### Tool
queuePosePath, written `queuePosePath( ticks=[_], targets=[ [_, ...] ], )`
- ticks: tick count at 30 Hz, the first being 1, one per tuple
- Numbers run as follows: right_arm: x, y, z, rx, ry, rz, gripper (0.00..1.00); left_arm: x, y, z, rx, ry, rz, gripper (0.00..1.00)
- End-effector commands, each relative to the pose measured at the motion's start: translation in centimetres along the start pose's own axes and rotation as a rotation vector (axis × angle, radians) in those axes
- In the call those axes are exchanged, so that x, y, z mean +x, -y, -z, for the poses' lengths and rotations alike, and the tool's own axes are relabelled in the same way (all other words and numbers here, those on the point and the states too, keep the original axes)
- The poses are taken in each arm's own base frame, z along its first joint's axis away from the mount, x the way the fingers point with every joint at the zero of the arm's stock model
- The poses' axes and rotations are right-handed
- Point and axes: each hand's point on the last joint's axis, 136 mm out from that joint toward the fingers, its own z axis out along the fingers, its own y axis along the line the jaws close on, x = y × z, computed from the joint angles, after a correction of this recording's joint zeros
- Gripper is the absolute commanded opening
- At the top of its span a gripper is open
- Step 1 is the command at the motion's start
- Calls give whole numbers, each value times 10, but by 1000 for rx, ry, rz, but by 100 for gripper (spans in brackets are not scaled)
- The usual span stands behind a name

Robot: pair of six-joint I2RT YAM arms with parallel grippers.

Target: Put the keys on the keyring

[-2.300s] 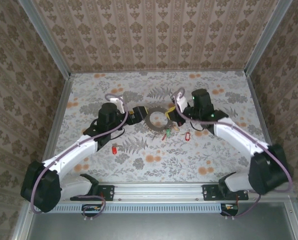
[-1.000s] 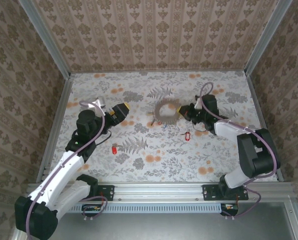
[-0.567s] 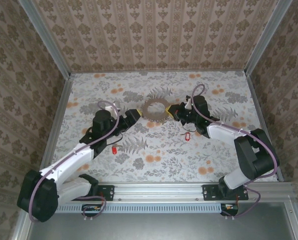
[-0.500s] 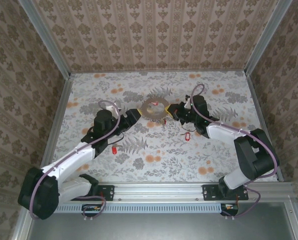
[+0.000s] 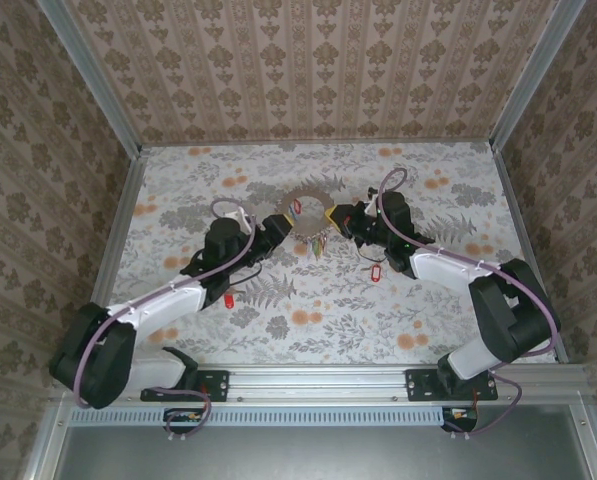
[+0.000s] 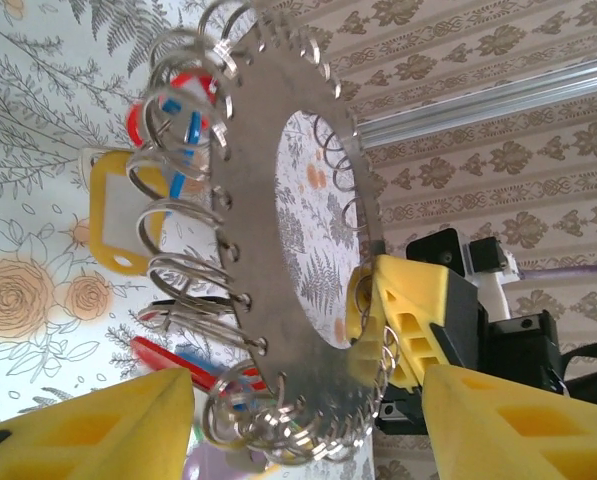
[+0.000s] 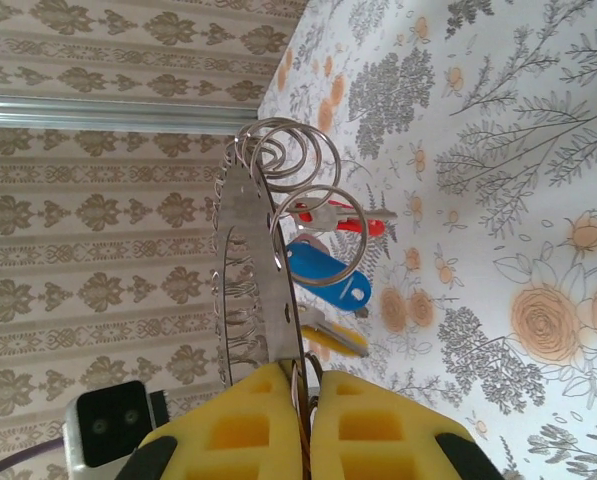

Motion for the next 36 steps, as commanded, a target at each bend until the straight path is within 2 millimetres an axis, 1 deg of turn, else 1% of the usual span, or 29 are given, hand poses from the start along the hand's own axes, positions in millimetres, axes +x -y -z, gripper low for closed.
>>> queuePosePath(
  ticks=[1, 5, 7, 11, 13, 14, 15, 16, 18, 20, 23, 25, 26, 27, 28, 30, 33, 34, 35, 36],
  targets=[
    [-8, -63, 12, -173, 44, 38, 0, -14, 32, -6, 88, 44, -11, 61],
    [-7, -64, 14, -176, 56, 38, 0, -15, 32, -12, 84, 41, -7, 60],
    [-4, -66, 15, -180, 47, 43, 0, -18, 34, -12, 94, 57, -10, 48],
    [2, -71, 19, -214, 35, 68, 0, -24, 39, -14, 92, 67, -47, 34],
    [6, -73, 23, -228, 33, 87, 0, -26, 42, -15, 92, 63, -70, 22],
    [8, -73, 26, -231, 35, 108, 1, -28, 42, -14, 94, 61, -84, 17],
    [10, -68, 27, -222, 35, 127, 2, -29, 43, -13, 98, 57, -87, 14],
    [11, -74, 35, -238, 47, 153, 2, -31, 43, -11, 101, 59, -91, 9],
    [13, -70, 45, -229, 66, 198, 5, -36, 44, -6, 115, 67, -102, 1],
    [15, -67, 53, -215, 80, 243, 10, -40, 50, -1, 147, 70, -126, 0],
    [16, -67, 66, -194, 89, 318, 19, -43, 66, 6, 208, 52, -181, 0],
    [11, -56, 75, -127, 108, 352, 27, -43, 79, 12, 255, 36, -219, 0],
    [6, -48, 82, -79, 132, 370, 31, -42, 86, 15, 280, 17, -240, 0],
    [0, -40, 89, -33, 158, 398, 32, -41, 92, 19, 303, -3, -263, 0],
    [-5, -37, 96, -10, 184, 432, 32, -38, 98, 22, 323, -28, -283, 0],
    [-12, -41, 112, -7, 253, 570, 33, -31, 107, 28, 353, -95, -318, 0],
    [-11, -54, 128, -42, 321, 833, 33, -22, 118, 35, 373, -161, -365, 0],
    [-7, -59, 132, -64, 325, 926, 33, -20, 122, 37, 380, -174, -380, 0],
    [1, -64, 133, -94, 311, 1042, 32, -26, 123, 40, 374, -169, -394, 0],
    [13, -68, 134, -134, 275, 1161, 31, -27, 128, 43, 383, -178, -410, 0]
  ],
)
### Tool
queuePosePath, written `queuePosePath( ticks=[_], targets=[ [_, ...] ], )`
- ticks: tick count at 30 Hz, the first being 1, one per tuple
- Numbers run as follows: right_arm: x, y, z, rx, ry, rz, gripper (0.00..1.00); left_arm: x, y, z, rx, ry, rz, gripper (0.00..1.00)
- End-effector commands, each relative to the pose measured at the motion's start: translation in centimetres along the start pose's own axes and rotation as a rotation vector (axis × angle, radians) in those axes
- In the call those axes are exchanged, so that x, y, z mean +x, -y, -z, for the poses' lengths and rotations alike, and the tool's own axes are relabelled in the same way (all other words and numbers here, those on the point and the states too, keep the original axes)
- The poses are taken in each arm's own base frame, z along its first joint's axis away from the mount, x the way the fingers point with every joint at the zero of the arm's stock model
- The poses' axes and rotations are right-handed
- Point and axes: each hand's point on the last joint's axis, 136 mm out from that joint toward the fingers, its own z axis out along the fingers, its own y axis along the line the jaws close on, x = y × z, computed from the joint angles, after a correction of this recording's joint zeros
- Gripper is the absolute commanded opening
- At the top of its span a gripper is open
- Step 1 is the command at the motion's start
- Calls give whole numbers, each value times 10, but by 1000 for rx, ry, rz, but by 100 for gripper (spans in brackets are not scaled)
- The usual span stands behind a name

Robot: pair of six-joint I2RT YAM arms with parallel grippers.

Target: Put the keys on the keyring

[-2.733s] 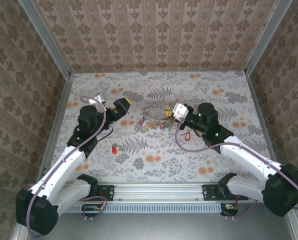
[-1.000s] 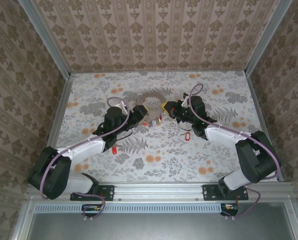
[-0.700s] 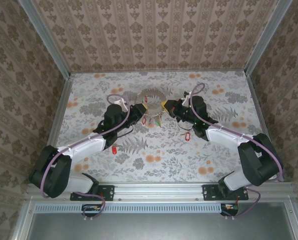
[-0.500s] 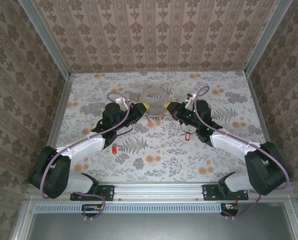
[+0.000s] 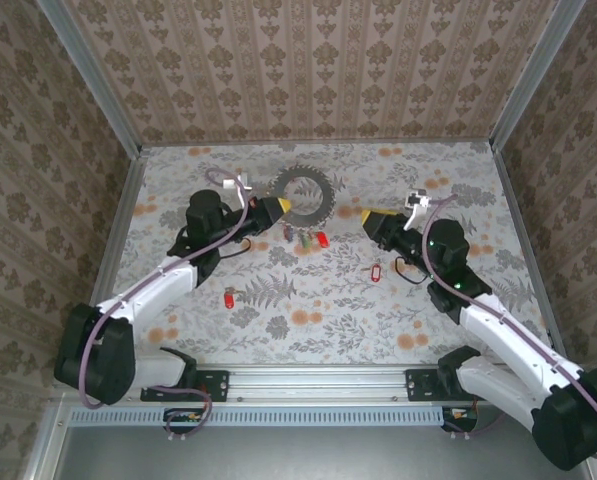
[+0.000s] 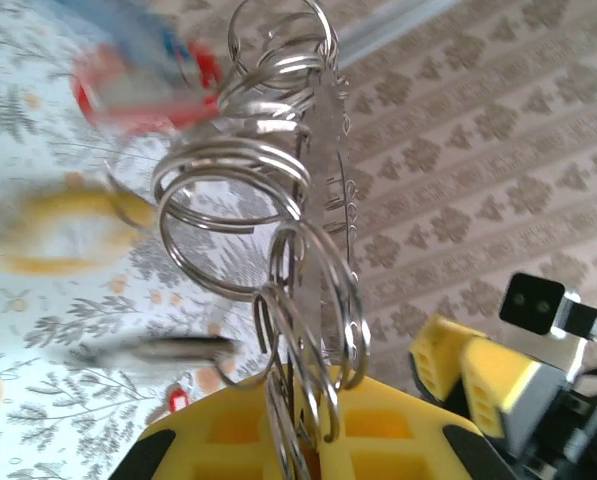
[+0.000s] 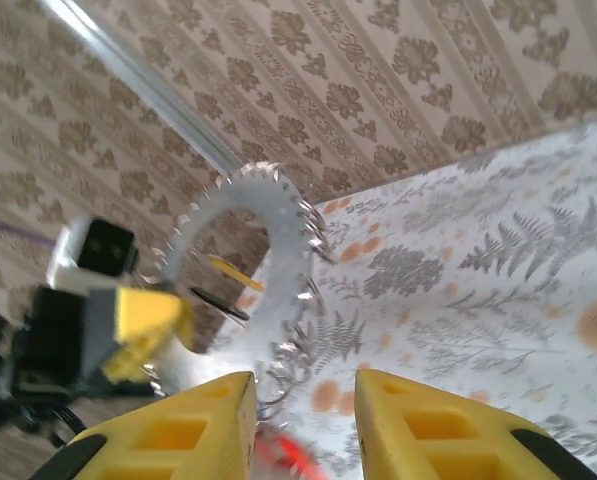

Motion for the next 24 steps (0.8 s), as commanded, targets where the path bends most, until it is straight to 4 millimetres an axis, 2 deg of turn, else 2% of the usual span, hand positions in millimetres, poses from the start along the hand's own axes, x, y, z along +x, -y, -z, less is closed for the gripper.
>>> queuePosePath(
  ticks=[1, 3, 5, 9, 16, 19, 24],
  targets=[
    [10, -25, 9, -147, -17, 455, 30, -9, 59, 15, 151, -50, -179, 0],
    [21, -42, 16, -245, -36, 616, 29, -9, 70, 16, 171, -81, -198, 0],
    [26, -47, 20, -273, -27, 727, 26, -8, 76, 18, 180, -103, -219, 0],
    [30, -58, 28, -314, 18, 854, 23, -4, 82, 20, 179, -138, -247, 0],
    [48, -84, 36, -447, 24, 976, 21, -5, 90, 23, 191, -144, -266, 0],
    [50, -92, 35, -468, 40, 1001, 21, -6, 93, 24, 196, -146, -269, 0],
    [54, -95, 28, -449, 50, 1059, 21, -5, 96, 25, 202, -149, -271, 0]
  ],
)
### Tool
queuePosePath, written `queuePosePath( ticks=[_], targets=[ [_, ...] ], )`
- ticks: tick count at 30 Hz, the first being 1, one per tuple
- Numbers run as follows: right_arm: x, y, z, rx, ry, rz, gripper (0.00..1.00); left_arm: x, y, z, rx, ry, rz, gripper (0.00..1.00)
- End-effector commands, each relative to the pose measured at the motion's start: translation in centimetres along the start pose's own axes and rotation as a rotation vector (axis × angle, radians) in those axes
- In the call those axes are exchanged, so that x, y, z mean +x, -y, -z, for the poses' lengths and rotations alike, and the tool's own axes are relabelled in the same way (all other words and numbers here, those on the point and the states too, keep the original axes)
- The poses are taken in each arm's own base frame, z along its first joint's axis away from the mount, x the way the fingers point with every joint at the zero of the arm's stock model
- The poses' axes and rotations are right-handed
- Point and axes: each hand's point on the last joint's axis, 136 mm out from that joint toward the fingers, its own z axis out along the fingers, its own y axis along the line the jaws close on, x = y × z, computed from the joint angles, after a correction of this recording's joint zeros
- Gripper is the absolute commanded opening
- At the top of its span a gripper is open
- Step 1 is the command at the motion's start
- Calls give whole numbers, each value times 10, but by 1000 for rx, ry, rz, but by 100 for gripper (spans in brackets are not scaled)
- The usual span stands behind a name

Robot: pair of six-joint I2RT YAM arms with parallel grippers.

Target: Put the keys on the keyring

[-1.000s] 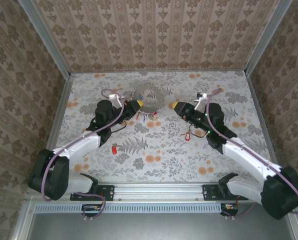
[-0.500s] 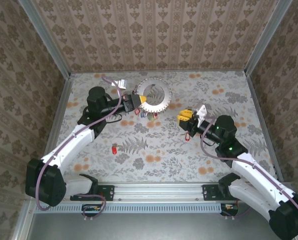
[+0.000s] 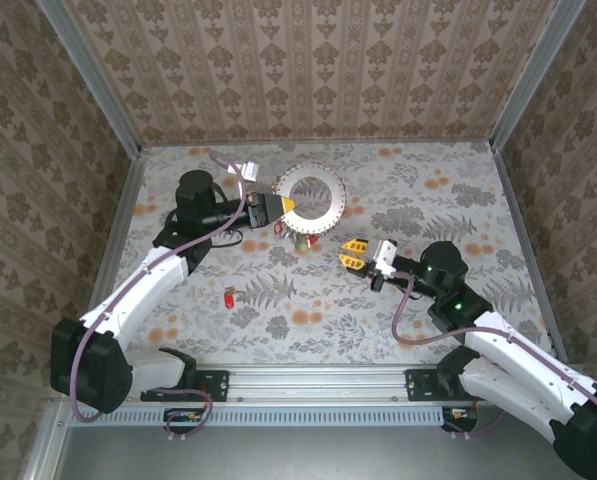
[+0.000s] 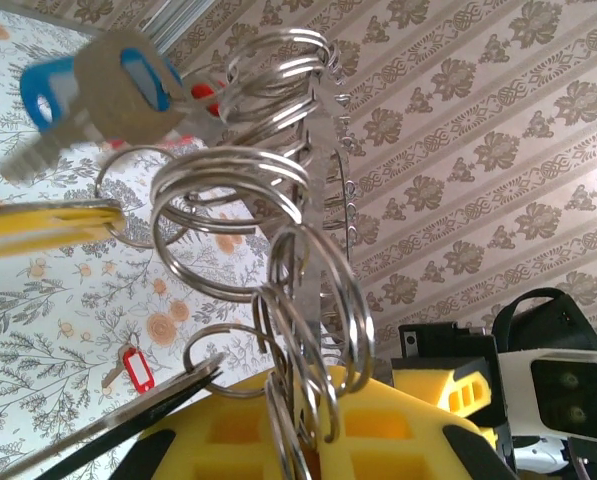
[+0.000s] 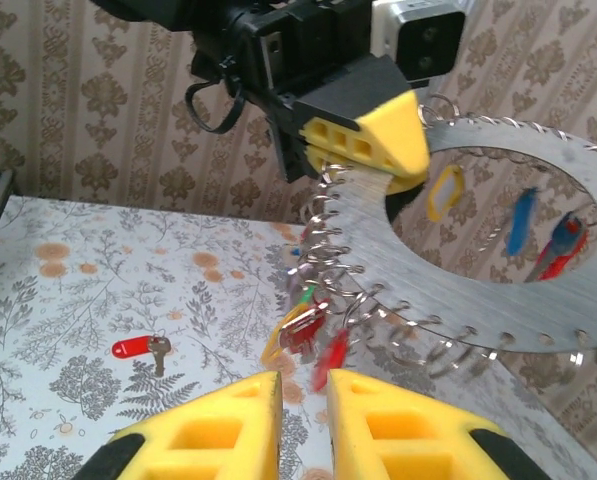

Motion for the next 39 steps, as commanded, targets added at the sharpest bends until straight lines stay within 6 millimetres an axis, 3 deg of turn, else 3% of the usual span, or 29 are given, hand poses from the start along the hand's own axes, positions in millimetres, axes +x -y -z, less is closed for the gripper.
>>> queuePosePath(
  ticks=[1, 12, 39],
  targets=[
    [-7, 1, -5, 17, 20, 90, 21, -18, 39, 11, 73, 32, -118, 0],
    [-11, 13, -21, 125, 41, 179, 17, -16, 45, 12, 88, 26, -120, 0],
    [3, 33, -41, 246, -2, 177, 25, -13, 52, 11, 119, 6, -129, 0]
  ],
)
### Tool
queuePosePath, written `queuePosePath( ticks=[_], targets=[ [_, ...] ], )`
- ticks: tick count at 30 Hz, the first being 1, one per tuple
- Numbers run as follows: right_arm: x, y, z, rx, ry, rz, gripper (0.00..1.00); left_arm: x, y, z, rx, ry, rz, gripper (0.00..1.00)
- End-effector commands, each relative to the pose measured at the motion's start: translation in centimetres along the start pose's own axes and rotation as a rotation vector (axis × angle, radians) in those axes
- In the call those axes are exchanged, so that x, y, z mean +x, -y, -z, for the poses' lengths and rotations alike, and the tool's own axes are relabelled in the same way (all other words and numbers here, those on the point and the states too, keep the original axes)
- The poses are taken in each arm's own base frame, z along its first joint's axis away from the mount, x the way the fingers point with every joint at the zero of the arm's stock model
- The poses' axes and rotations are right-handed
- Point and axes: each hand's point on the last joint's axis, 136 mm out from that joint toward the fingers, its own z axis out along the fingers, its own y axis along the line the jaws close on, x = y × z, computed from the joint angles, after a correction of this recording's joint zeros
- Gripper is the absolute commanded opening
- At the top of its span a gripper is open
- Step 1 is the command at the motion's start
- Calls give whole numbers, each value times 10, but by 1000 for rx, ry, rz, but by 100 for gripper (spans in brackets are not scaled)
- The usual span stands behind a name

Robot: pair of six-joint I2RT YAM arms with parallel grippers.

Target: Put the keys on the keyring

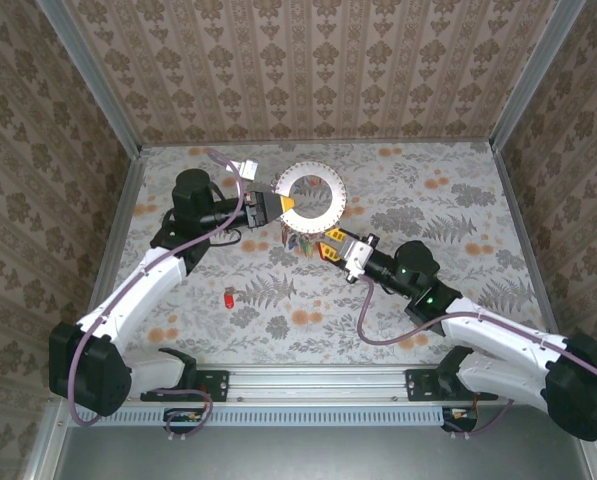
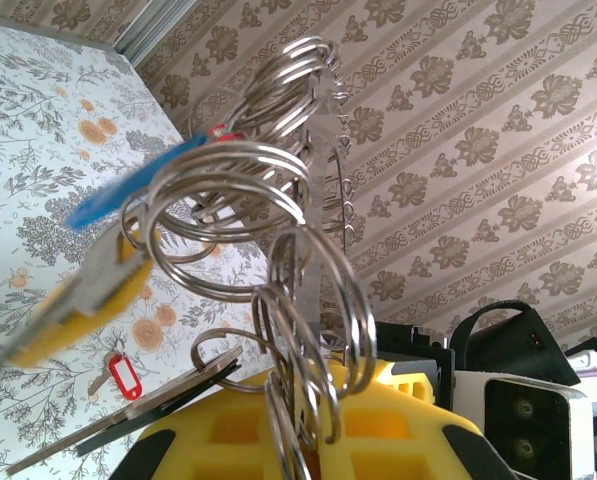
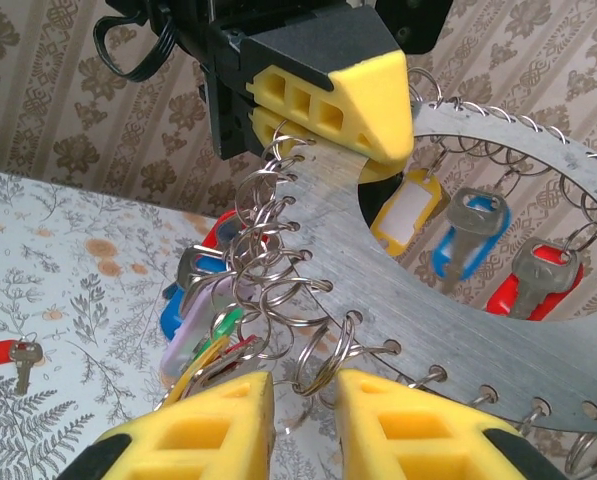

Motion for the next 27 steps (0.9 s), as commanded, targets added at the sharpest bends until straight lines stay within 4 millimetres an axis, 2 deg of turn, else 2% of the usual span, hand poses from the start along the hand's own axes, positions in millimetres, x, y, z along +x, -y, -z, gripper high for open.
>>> queuePosePath(
  ticks=[1, 7, 11, 15, 22, 27],
  targets=[
    [-6, 17, -3, 83, 12, -9, 25, -12, 39, 6, 88, 10, -107, 0],
    [2, 24, -3, 134, -23, -17, 25, -11, 39, 6, 88, 8, -105, 0],
    [4, 20, 1, 119, -33, -9, 29, -12, 38, 6, 85, 10, -105, 0],
    [5, 19, 5, 113, -46, -9, 28, -12, 38, 6, 84, 9, -104, 0],
    [3, 23, 8, 137, -49, 0, 24, -12, 38, 6, 85, 9, -104, 0],
    [-7, 22, 5, 115, -6, -23, 20, -11, 39, 7, 82, 12, -104, 0]
  ],
)
